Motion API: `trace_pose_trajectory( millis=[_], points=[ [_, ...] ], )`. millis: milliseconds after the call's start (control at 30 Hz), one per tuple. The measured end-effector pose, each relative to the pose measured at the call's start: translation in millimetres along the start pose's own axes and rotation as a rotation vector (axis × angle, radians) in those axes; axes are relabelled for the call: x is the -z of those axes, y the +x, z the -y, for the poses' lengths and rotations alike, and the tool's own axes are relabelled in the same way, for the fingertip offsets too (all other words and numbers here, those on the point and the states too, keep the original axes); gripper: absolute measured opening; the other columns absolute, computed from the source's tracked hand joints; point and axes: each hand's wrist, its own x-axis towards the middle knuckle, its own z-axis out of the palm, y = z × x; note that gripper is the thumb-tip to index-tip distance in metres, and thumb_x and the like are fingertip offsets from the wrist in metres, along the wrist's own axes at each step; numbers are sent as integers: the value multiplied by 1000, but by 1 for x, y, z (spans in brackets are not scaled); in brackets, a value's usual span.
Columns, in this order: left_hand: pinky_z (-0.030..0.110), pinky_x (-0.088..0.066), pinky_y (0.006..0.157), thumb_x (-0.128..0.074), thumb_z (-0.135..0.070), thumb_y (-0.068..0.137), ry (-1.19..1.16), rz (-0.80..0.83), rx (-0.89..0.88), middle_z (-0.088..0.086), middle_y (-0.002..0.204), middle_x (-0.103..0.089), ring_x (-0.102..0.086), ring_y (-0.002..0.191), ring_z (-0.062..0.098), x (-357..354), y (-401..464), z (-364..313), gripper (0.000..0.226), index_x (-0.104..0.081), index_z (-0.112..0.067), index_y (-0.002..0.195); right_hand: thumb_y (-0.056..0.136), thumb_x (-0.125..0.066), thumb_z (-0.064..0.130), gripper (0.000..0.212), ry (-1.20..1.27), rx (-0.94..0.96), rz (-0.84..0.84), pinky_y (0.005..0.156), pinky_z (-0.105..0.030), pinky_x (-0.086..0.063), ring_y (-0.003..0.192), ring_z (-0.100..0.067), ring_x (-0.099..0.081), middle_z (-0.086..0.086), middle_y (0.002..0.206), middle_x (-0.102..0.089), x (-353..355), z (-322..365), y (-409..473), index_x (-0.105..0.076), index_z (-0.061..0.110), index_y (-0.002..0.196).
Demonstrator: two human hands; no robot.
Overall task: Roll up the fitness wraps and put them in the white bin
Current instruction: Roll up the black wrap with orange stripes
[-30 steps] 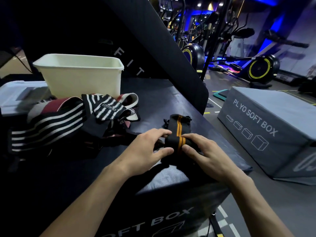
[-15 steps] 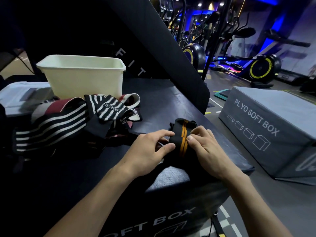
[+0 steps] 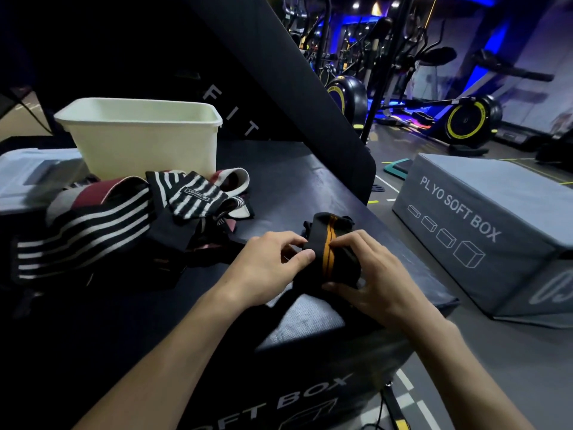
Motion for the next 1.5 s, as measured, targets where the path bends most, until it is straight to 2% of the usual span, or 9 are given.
trace_pose_trajectory(
  millis=[200, 467, 667, 767, 933, 1100, 1233, 1400, 1500],
  points=[
    [23, -54, 84, -79, -39, 86, 25, 20, -32, -16, 98, -73, -68, 81, -2, 5, -5, -3, 40, -65, -35, 124, 87, -65, 59, 44, 16, -47, 49, 78, -33, -47, 93, -13, -61, 11, 106, -62, 7, -4, 5, -54, 29, 117],
    [32, -60, 77, -85, -31, 82, -57, -96, 3, -12, 73, -75, -71, 68, 1, -1, -10, -4, 18, -74, -27, 96, 94, -44, 64, 39, 85, -145, 49, 75, -39, -46, 82, -15, -58, 11, 88, -61, 2, 2, 10, -56, 28, 103],
    [39, -61, 69, -86, -28, 82, -131, -109, -9, -7, 66, -74, -72, 59, 7, -3, -14, -5, 15, -76, -24, 92, 94, -31, 65, 49, 90, -211, 63, 87, -42, -46, 96, -17, -51, 10, 89, -59, -2, 4, 12, -58, 24, 97],
    [39, -61, 66, -86, -31, 81, -146, -117, -12, -7, 64, -73, -71, 58, 8, -2, -14, -7, 15, -76, -25, 90, 93, -29, 65, 55, 90, -222, 62, 94, -32, -38, 101, -15, -44, 10, 98, -49, -4, 3, 13, -62, 22, 98],
    [35, -61, 55, -87, -26, 82, -260, -66, 22, -2, 65, -74, -72, 55, 18, 2, -16, -12, 17, -74, -22, 92, 98, -37, 55, 46, 183, -254, 60, 77, -33, -40, 87, -13, -53, 6, 85, -52, -2, 4, 15, -59, 16, 84],
    [12, -49, 77, -87, -33, 80, -32, -44, -194, -16, 97, -68, -67, 90, 0, 12, -10, -9, 41, -66, -32, 114, 106, -46, 41, 42, 218, -275, 76, 66, -33, -37, 71, -11, -50, 4, 72, -49, 0, 3, 15, -48, 15, 73],
    [31, -49, 100, -83, -36, 82, 178, 102, -383, -21, 123, -58, -58, 118, 5, 11, -4, -6, 48, -61, -39, 125, 106, -47, 41, 41, 280, -291, 100, 62, -30, -36, 65, -7, -48, 7, 67, -51, 2, 3, 14, -52, 14, 75],
    [36, -49, 99, -82, -40, 82, 179, 86, -373, -20, 119, -66, -60, 114, 4, 10, 4, -3, 44, -63, -39, 123, 104, -55, 37, 10, 359, -223, -29, 81, -17, -43, 94, -3, -63, 12, 95, -67, 1, 9, 8, -61, 30, 108],
    [37, -48, 99, -77, -46, 85, 208, 73, -351, -18, 119, -68, -59, 112, 8, 9, 9, -1, 42, -63, -40, 125, 92, -72, 40, 35, 288, -93, -16, 94, -14, -41, 112, -2, -57, 13, 118, -57, 2, 4, -2, -58, 28, 122]
  ],
)
